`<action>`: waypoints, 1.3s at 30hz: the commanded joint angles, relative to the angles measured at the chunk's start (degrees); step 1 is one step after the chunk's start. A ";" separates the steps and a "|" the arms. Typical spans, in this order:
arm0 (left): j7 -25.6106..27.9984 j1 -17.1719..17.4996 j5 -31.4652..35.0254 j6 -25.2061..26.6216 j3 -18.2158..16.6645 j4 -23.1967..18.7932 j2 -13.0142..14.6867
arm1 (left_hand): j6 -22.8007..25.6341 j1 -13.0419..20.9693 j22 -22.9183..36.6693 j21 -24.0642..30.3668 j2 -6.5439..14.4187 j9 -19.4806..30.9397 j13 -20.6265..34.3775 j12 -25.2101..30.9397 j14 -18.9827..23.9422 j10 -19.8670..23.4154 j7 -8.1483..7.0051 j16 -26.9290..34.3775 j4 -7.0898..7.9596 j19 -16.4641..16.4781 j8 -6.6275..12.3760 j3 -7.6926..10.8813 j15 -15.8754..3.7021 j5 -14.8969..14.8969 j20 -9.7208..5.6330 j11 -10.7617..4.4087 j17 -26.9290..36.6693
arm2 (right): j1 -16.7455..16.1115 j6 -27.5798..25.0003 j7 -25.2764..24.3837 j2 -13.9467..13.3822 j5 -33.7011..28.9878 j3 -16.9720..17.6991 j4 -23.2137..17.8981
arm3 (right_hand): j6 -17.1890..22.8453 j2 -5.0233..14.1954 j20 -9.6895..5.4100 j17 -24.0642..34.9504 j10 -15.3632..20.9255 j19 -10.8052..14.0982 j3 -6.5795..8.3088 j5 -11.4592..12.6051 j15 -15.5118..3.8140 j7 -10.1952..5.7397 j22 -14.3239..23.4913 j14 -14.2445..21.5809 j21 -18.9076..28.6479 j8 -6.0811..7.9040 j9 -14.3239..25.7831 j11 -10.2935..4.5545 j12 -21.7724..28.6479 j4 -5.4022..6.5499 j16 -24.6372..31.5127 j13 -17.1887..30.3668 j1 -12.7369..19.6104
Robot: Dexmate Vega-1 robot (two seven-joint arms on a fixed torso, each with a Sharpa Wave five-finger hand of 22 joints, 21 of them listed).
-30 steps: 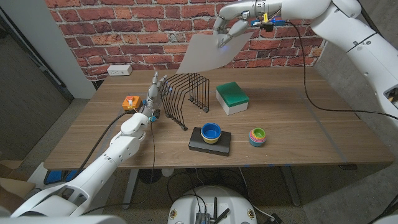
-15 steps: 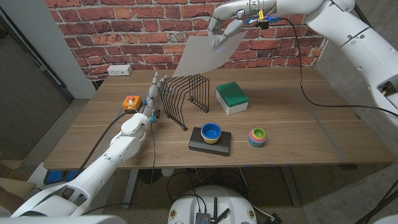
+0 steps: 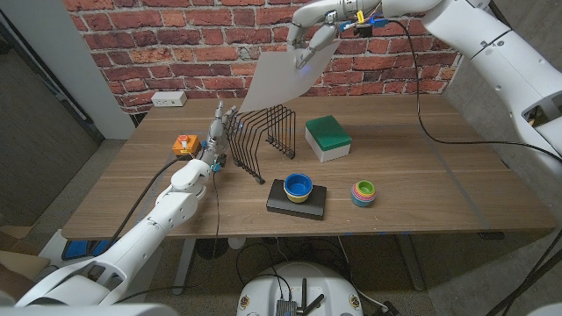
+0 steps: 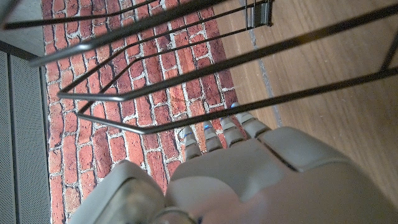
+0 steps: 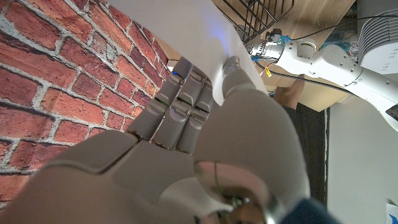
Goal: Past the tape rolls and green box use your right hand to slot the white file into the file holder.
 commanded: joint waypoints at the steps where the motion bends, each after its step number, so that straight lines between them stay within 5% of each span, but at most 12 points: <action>1: 0.00 0.00 -0.05 0.11 -0.04 -0.08 0.03 | -0.08 -0.03 0.28 0.41 0.40 0.28 0.31 0.39 0.34 -0.07 -0.51 0.36 0.29 0.49 0.35 0.03 -0.32 0.36 0.02 -0.49 0.13 | 2.13 1.06 0.86 2.26 -0.14 -1.58 2.81 | 0.52 0.63 -6.79 0.13 3.73 -0.27 0.12 0.34 -2.67 0.15 -0.04 -0.21 0.41 -0.03 0.20 -3.08 -0.09 -0.17 -0.05 0.20 0.38; 39: 0.07 0.05 0.03 0.00 0.03 -0.03 -0.07 | -0.12 -0.03 0.28 0.40 0.40 0.28 0.31 0.38 0.28 -0.09 -0.51 0.33 0.28 0.45 0.34 0.02 -0.28 0.37 0.00 -0.50 0.13 | 7.68 7.95 2.98 9.59 1.98 -6.63 16.16 | 0.90 0.67 -6.76 0.06 3.83 -1.16 0.26 0.28 -2.67 0.16 -0.15 -0.23 2.19 -0.65 0.30 -3.09 -0.49 -0.20 -0.03 0.54 0.34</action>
